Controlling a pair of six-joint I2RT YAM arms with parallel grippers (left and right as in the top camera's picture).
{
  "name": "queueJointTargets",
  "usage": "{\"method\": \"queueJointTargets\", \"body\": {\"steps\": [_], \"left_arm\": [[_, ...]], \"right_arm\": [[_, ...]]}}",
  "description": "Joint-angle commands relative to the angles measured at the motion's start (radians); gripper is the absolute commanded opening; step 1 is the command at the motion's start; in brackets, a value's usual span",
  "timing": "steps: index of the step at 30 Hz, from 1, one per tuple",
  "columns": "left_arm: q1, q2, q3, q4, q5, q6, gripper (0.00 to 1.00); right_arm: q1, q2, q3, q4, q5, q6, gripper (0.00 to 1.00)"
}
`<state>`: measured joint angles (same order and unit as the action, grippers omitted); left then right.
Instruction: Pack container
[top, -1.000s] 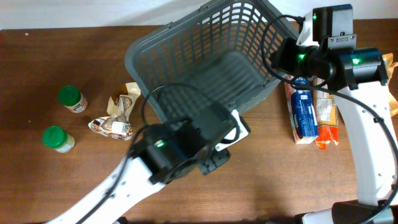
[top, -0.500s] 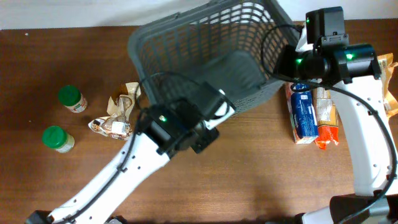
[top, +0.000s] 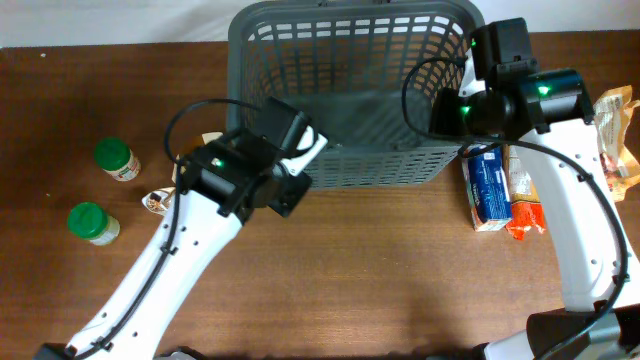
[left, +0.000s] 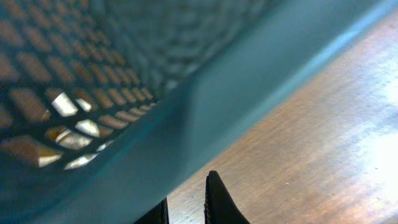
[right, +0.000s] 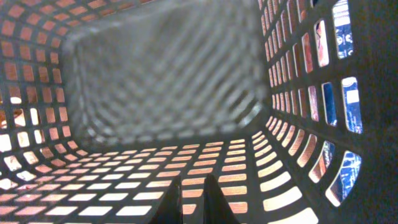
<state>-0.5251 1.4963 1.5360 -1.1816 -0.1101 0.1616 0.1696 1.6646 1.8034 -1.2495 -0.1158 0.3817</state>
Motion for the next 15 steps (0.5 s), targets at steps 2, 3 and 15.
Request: {"method": "queueJointTargets", "body": {"steps": [2,3,15], "left_arm": [[0.037,-0.006,-0.003,-0.023,0.056,0.012,0.02],[0.037,-0.018,-0.003,-0.04,0.1,0.012,0.02],[0.037,-0.379,0.001,-0.089,0.087,-0.014,0.63]], "right_arm": [[-0.019,-0.006,0.038,0.018,0.028,-0.011,0.04],[-0.035,-0.011,0.065,0.017,0.026,-0.011,0.04],[-0.34,-0.024,0.317,0.018,0.025,-0.091,0.04]]}}
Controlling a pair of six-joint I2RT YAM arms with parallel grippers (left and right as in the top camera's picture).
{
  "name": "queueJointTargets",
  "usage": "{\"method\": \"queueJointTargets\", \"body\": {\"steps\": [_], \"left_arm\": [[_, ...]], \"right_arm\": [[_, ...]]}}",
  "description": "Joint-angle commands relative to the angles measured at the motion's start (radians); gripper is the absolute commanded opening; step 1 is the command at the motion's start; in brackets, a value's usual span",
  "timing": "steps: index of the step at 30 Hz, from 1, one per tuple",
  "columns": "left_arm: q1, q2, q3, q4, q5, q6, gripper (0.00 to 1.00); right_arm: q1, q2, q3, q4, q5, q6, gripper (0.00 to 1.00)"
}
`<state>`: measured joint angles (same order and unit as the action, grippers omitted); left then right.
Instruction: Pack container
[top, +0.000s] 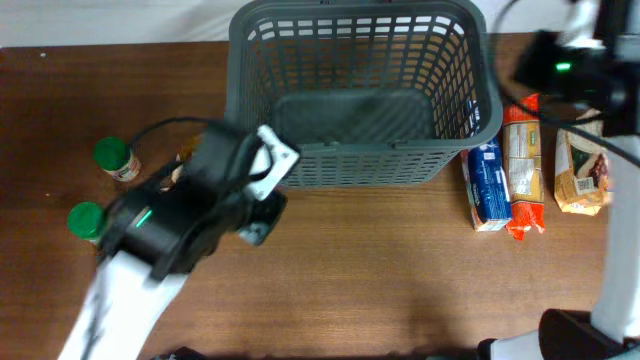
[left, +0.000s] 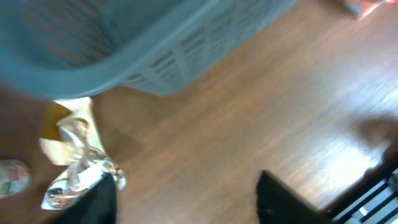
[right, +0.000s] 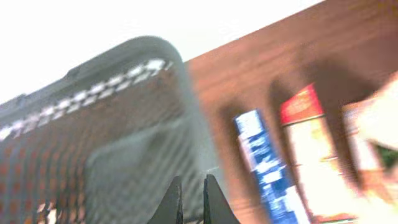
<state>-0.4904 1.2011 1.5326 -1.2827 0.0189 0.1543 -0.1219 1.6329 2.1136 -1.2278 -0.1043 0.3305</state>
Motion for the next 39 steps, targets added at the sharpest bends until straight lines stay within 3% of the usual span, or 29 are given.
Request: {"method": "queueJointTargets", "body": {"steps": [1,5,9,14,16,19,29,39], "left_arm": [[0.003,-0.117,0.005,0.023,-0.079,-0.007,0.69],[0.003,-0.213,0.005,0.058,-0.215,-0.008,0.8],[0.003,-0.264,0.005,0.067,-0.322,-0.011,0.81],[0.003,-0.266,0.004,0.04,-0.33,-0.011,0.84],[0.003,-0.261,0.004,0.027,-0.33,-0.03,0.94],[0.003,-0.248,0.004,0.025,-0.33,-0.094,1.0],[0.003,-0.175,0.004,0.003,-0.33,-0.106,0.99],[0.003,-0.148,0.004,0.01,-0.334,-0.179,0.99]], "right_arm": [[-0.071,0.021,-0.001,-0.004,0.013,-0.04,0.04],[-0.111,0.088,-0.034,-0.003,0.011,-0.039,0.04],[-0.113,0.189,-0.039,-0.007,-0.035,-0.039,0.04],[-0.092,0.29,-0.039,-0.006,-0.183,-0.039,0.04],[-0.078,0.312,-0.039,-0.005,-0.227,-0.039,0.04],[-0.045,0.332,-0.039,0.006,-0.261,-0.046,0.04],[0.064,0.333,-0.039,0.04,-0.272,-0.065,0.04],[-0.028,0.328,-0.038,-0.087,-0.04,-0.065,0.04]]}}
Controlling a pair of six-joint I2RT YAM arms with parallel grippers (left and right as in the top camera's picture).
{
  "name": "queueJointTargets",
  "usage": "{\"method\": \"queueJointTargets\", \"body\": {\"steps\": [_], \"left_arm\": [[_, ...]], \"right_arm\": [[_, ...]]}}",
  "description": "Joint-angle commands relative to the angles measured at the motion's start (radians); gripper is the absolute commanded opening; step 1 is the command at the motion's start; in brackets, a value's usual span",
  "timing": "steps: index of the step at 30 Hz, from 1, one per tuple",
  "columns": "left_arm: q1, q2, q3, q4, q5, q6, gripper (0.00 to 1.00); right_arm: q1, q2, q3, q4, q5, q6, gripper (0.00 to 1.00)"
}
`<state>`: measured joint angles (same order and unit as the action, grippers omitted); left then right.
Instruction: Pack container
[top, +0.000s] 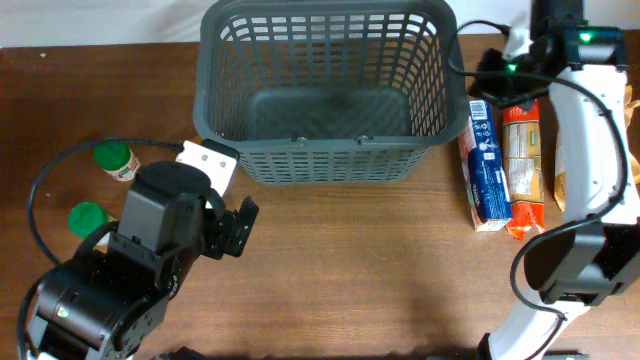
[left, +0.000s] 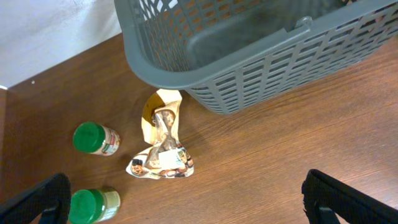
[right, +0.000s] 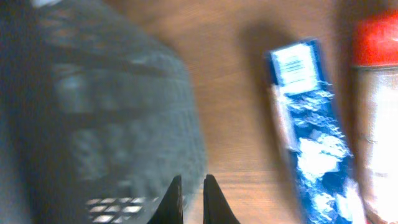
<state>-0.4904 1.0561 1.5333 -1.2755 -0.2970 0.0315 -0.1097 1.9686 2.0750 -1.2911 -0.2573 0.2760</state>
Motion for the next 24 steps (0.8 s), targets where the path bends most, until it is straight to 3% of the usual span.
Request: {"method": "queueJointTargets", "body": {"steps": [1,3,6,8,13,18,24], "left_arm": [[0.003,-0.005,0.003,0.003,-0.019,-0.056,0.99],[0.003,-0.008,0.003,0.002,-0.026,-0.055,0.99],[0.003,-0.011,0.003,-0.005,-0.049,-0.055,0.99],[0.003,-0.011,0.003,-0.006,-0.047,-0.055,0.99],[0.003,-0.011,0.003,-0.049,-0.048,-0.055,0.99],[0.003,-0.011,0.003,-0.054,-0.048,-0.054,0.99],[0.003,-0.001,0.003,-0.049,-0.087,-0.054,0.99]], "right_arm": [[-0.054,-0.008,0.0,-0.042,0.15,-0.011,0.08],[-0.079,-0.008,0.0,-0.071,0.219,-0.034,0.21],[-0.116,-0.008,0.0,-0.095,0.302,-0.116,0.52],[-0.15,-0.008,0.0,-0.11,0.373,-0.115,0.64],[-0.268,-0.008,0.0,-0.109,0.409,-0.116,0.75],[-0.385,-0.008,0.0,-0.07,0.407,-0.183,0.99],[-0.495,0.023,0.0,0.023,0.241,-0.299,0.99]]}}
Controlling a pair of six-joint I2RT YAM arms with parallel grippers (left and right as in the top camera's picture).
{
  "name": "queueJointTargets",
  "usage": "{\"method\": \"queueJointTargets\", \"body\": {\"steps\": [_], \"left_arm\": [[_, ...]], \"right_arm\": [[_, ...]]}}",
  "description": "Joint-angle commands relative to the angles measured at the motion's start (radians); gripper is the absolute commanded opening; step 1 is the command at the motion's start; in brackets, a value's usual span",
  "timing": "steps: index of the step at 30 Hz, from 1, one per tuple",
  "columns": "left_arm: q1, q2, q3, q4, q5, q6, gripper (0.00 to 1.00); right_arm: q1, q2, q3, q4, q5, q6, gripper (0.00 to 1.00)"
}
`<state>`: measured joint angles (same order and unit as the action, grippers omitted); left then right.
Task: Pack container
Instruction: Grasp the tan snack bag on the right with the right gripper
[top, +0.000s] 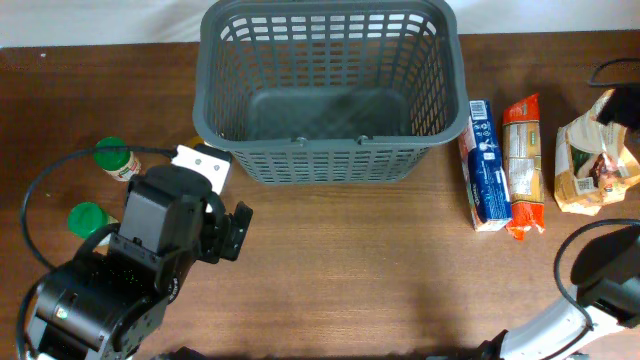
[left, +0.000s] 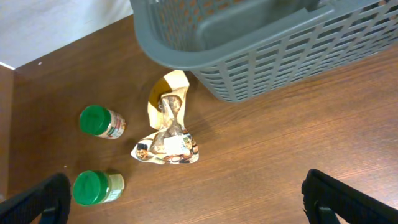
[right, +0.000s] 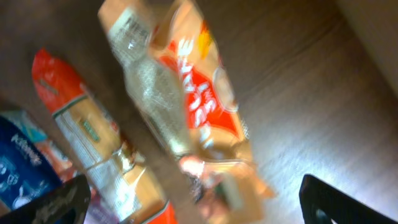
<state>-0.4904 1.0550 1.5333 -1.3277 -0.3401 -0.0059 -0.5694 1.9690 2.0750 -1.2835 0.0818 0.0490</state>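
The grey mesh basket (top: 220, 120) stands empty at the back of the table. To its right lie a blue packet (top: 484, 165), a red and orange packet (top: 524, 160) and a tan snack bag (top: 592, 165). My right gripper (right: 193, 208) hangs open above the snack bag (right: 180, 93). On the basket's left are two green-lidded jars (left: 101, 121) (left: 96, 188) and a crumpled pouch (left: 166, 130). The left gripper (left: 186, 208) is open high over the table in front of them, holding nothing.
The bulky left arm (top: 130, 270) covers the near left of the table and hides the pouch from overhead. The right arm's lower link (top: 600, 270) shows at the right edge. Bare wood (top: 400, 270) lies in front of the basket.
My right gripper was shut over the blue packet beside the basket; now it is open over the snack bag at the far right. The left gripper has hardly shifted.
Both grippers were shut at the basket, the left at its front rim, the right inside its right wall. Then the left was open and drawn back, the right up above the packets. The basket now stands further left, and both grippers are open away from it.
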Motion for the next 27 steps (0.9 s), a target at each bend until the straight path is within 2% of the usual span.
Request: {"method": "queueJointTargets", "body": {"steps": [1,6,17,18,19,20,21,22,27], "left_arm": [[0.003,0.004,0.003,0.003,-0.057,-0.017,0.99],[0.003,0.028,0.003,0.003,-0.077,-0.017,0.99],[0.003,0.134,0.003,0.003,-0.075,-0.017,0.99],[0.003,0.144,0.003,0.003,-0.075,-0.017,0.99],[0.003,0.156,0.003,0.003,-0.075,-0.017,0.99],[0.003,0.167,0.003,0.003,-0.075,-0.017,0.99],[0.003,0.177,0.003,0.003,-0.075,-0.017,0.99],[0.003,0.188,0.003,0.003,-0.075,-0.017,0.99],[0.003,0.232,0.003,0.002,-0.076,-0.017,0.99]], "right_arm": [[-0.046,0.037,0.0,0.024,-0.116,-0.072,0.99],[-0.053,0.154,0.0,0.034,-0.192,-0.1,0.99],[-0.044,0.438,0.0,0.036,-0.209,-0.093,0.99],[-0.044,0.451,0.0,0.036,-0.209,-0.093,0.93],[-0.044,0.462,0.0,0.035,-0.209,-0.093,0.81],[-0.044,0.47,-0.001,0.035,-0.209,-0.092,0.56],[-0.044,0.474,-0.002,0.035,-0.209,-0.082,0.2],[-0.044,0.475,-0.002,0.036,-0.202,-0.066,0.04],[-0.044,0.46,0.001,0.042,-0.203,-0.032,0.04]]}}
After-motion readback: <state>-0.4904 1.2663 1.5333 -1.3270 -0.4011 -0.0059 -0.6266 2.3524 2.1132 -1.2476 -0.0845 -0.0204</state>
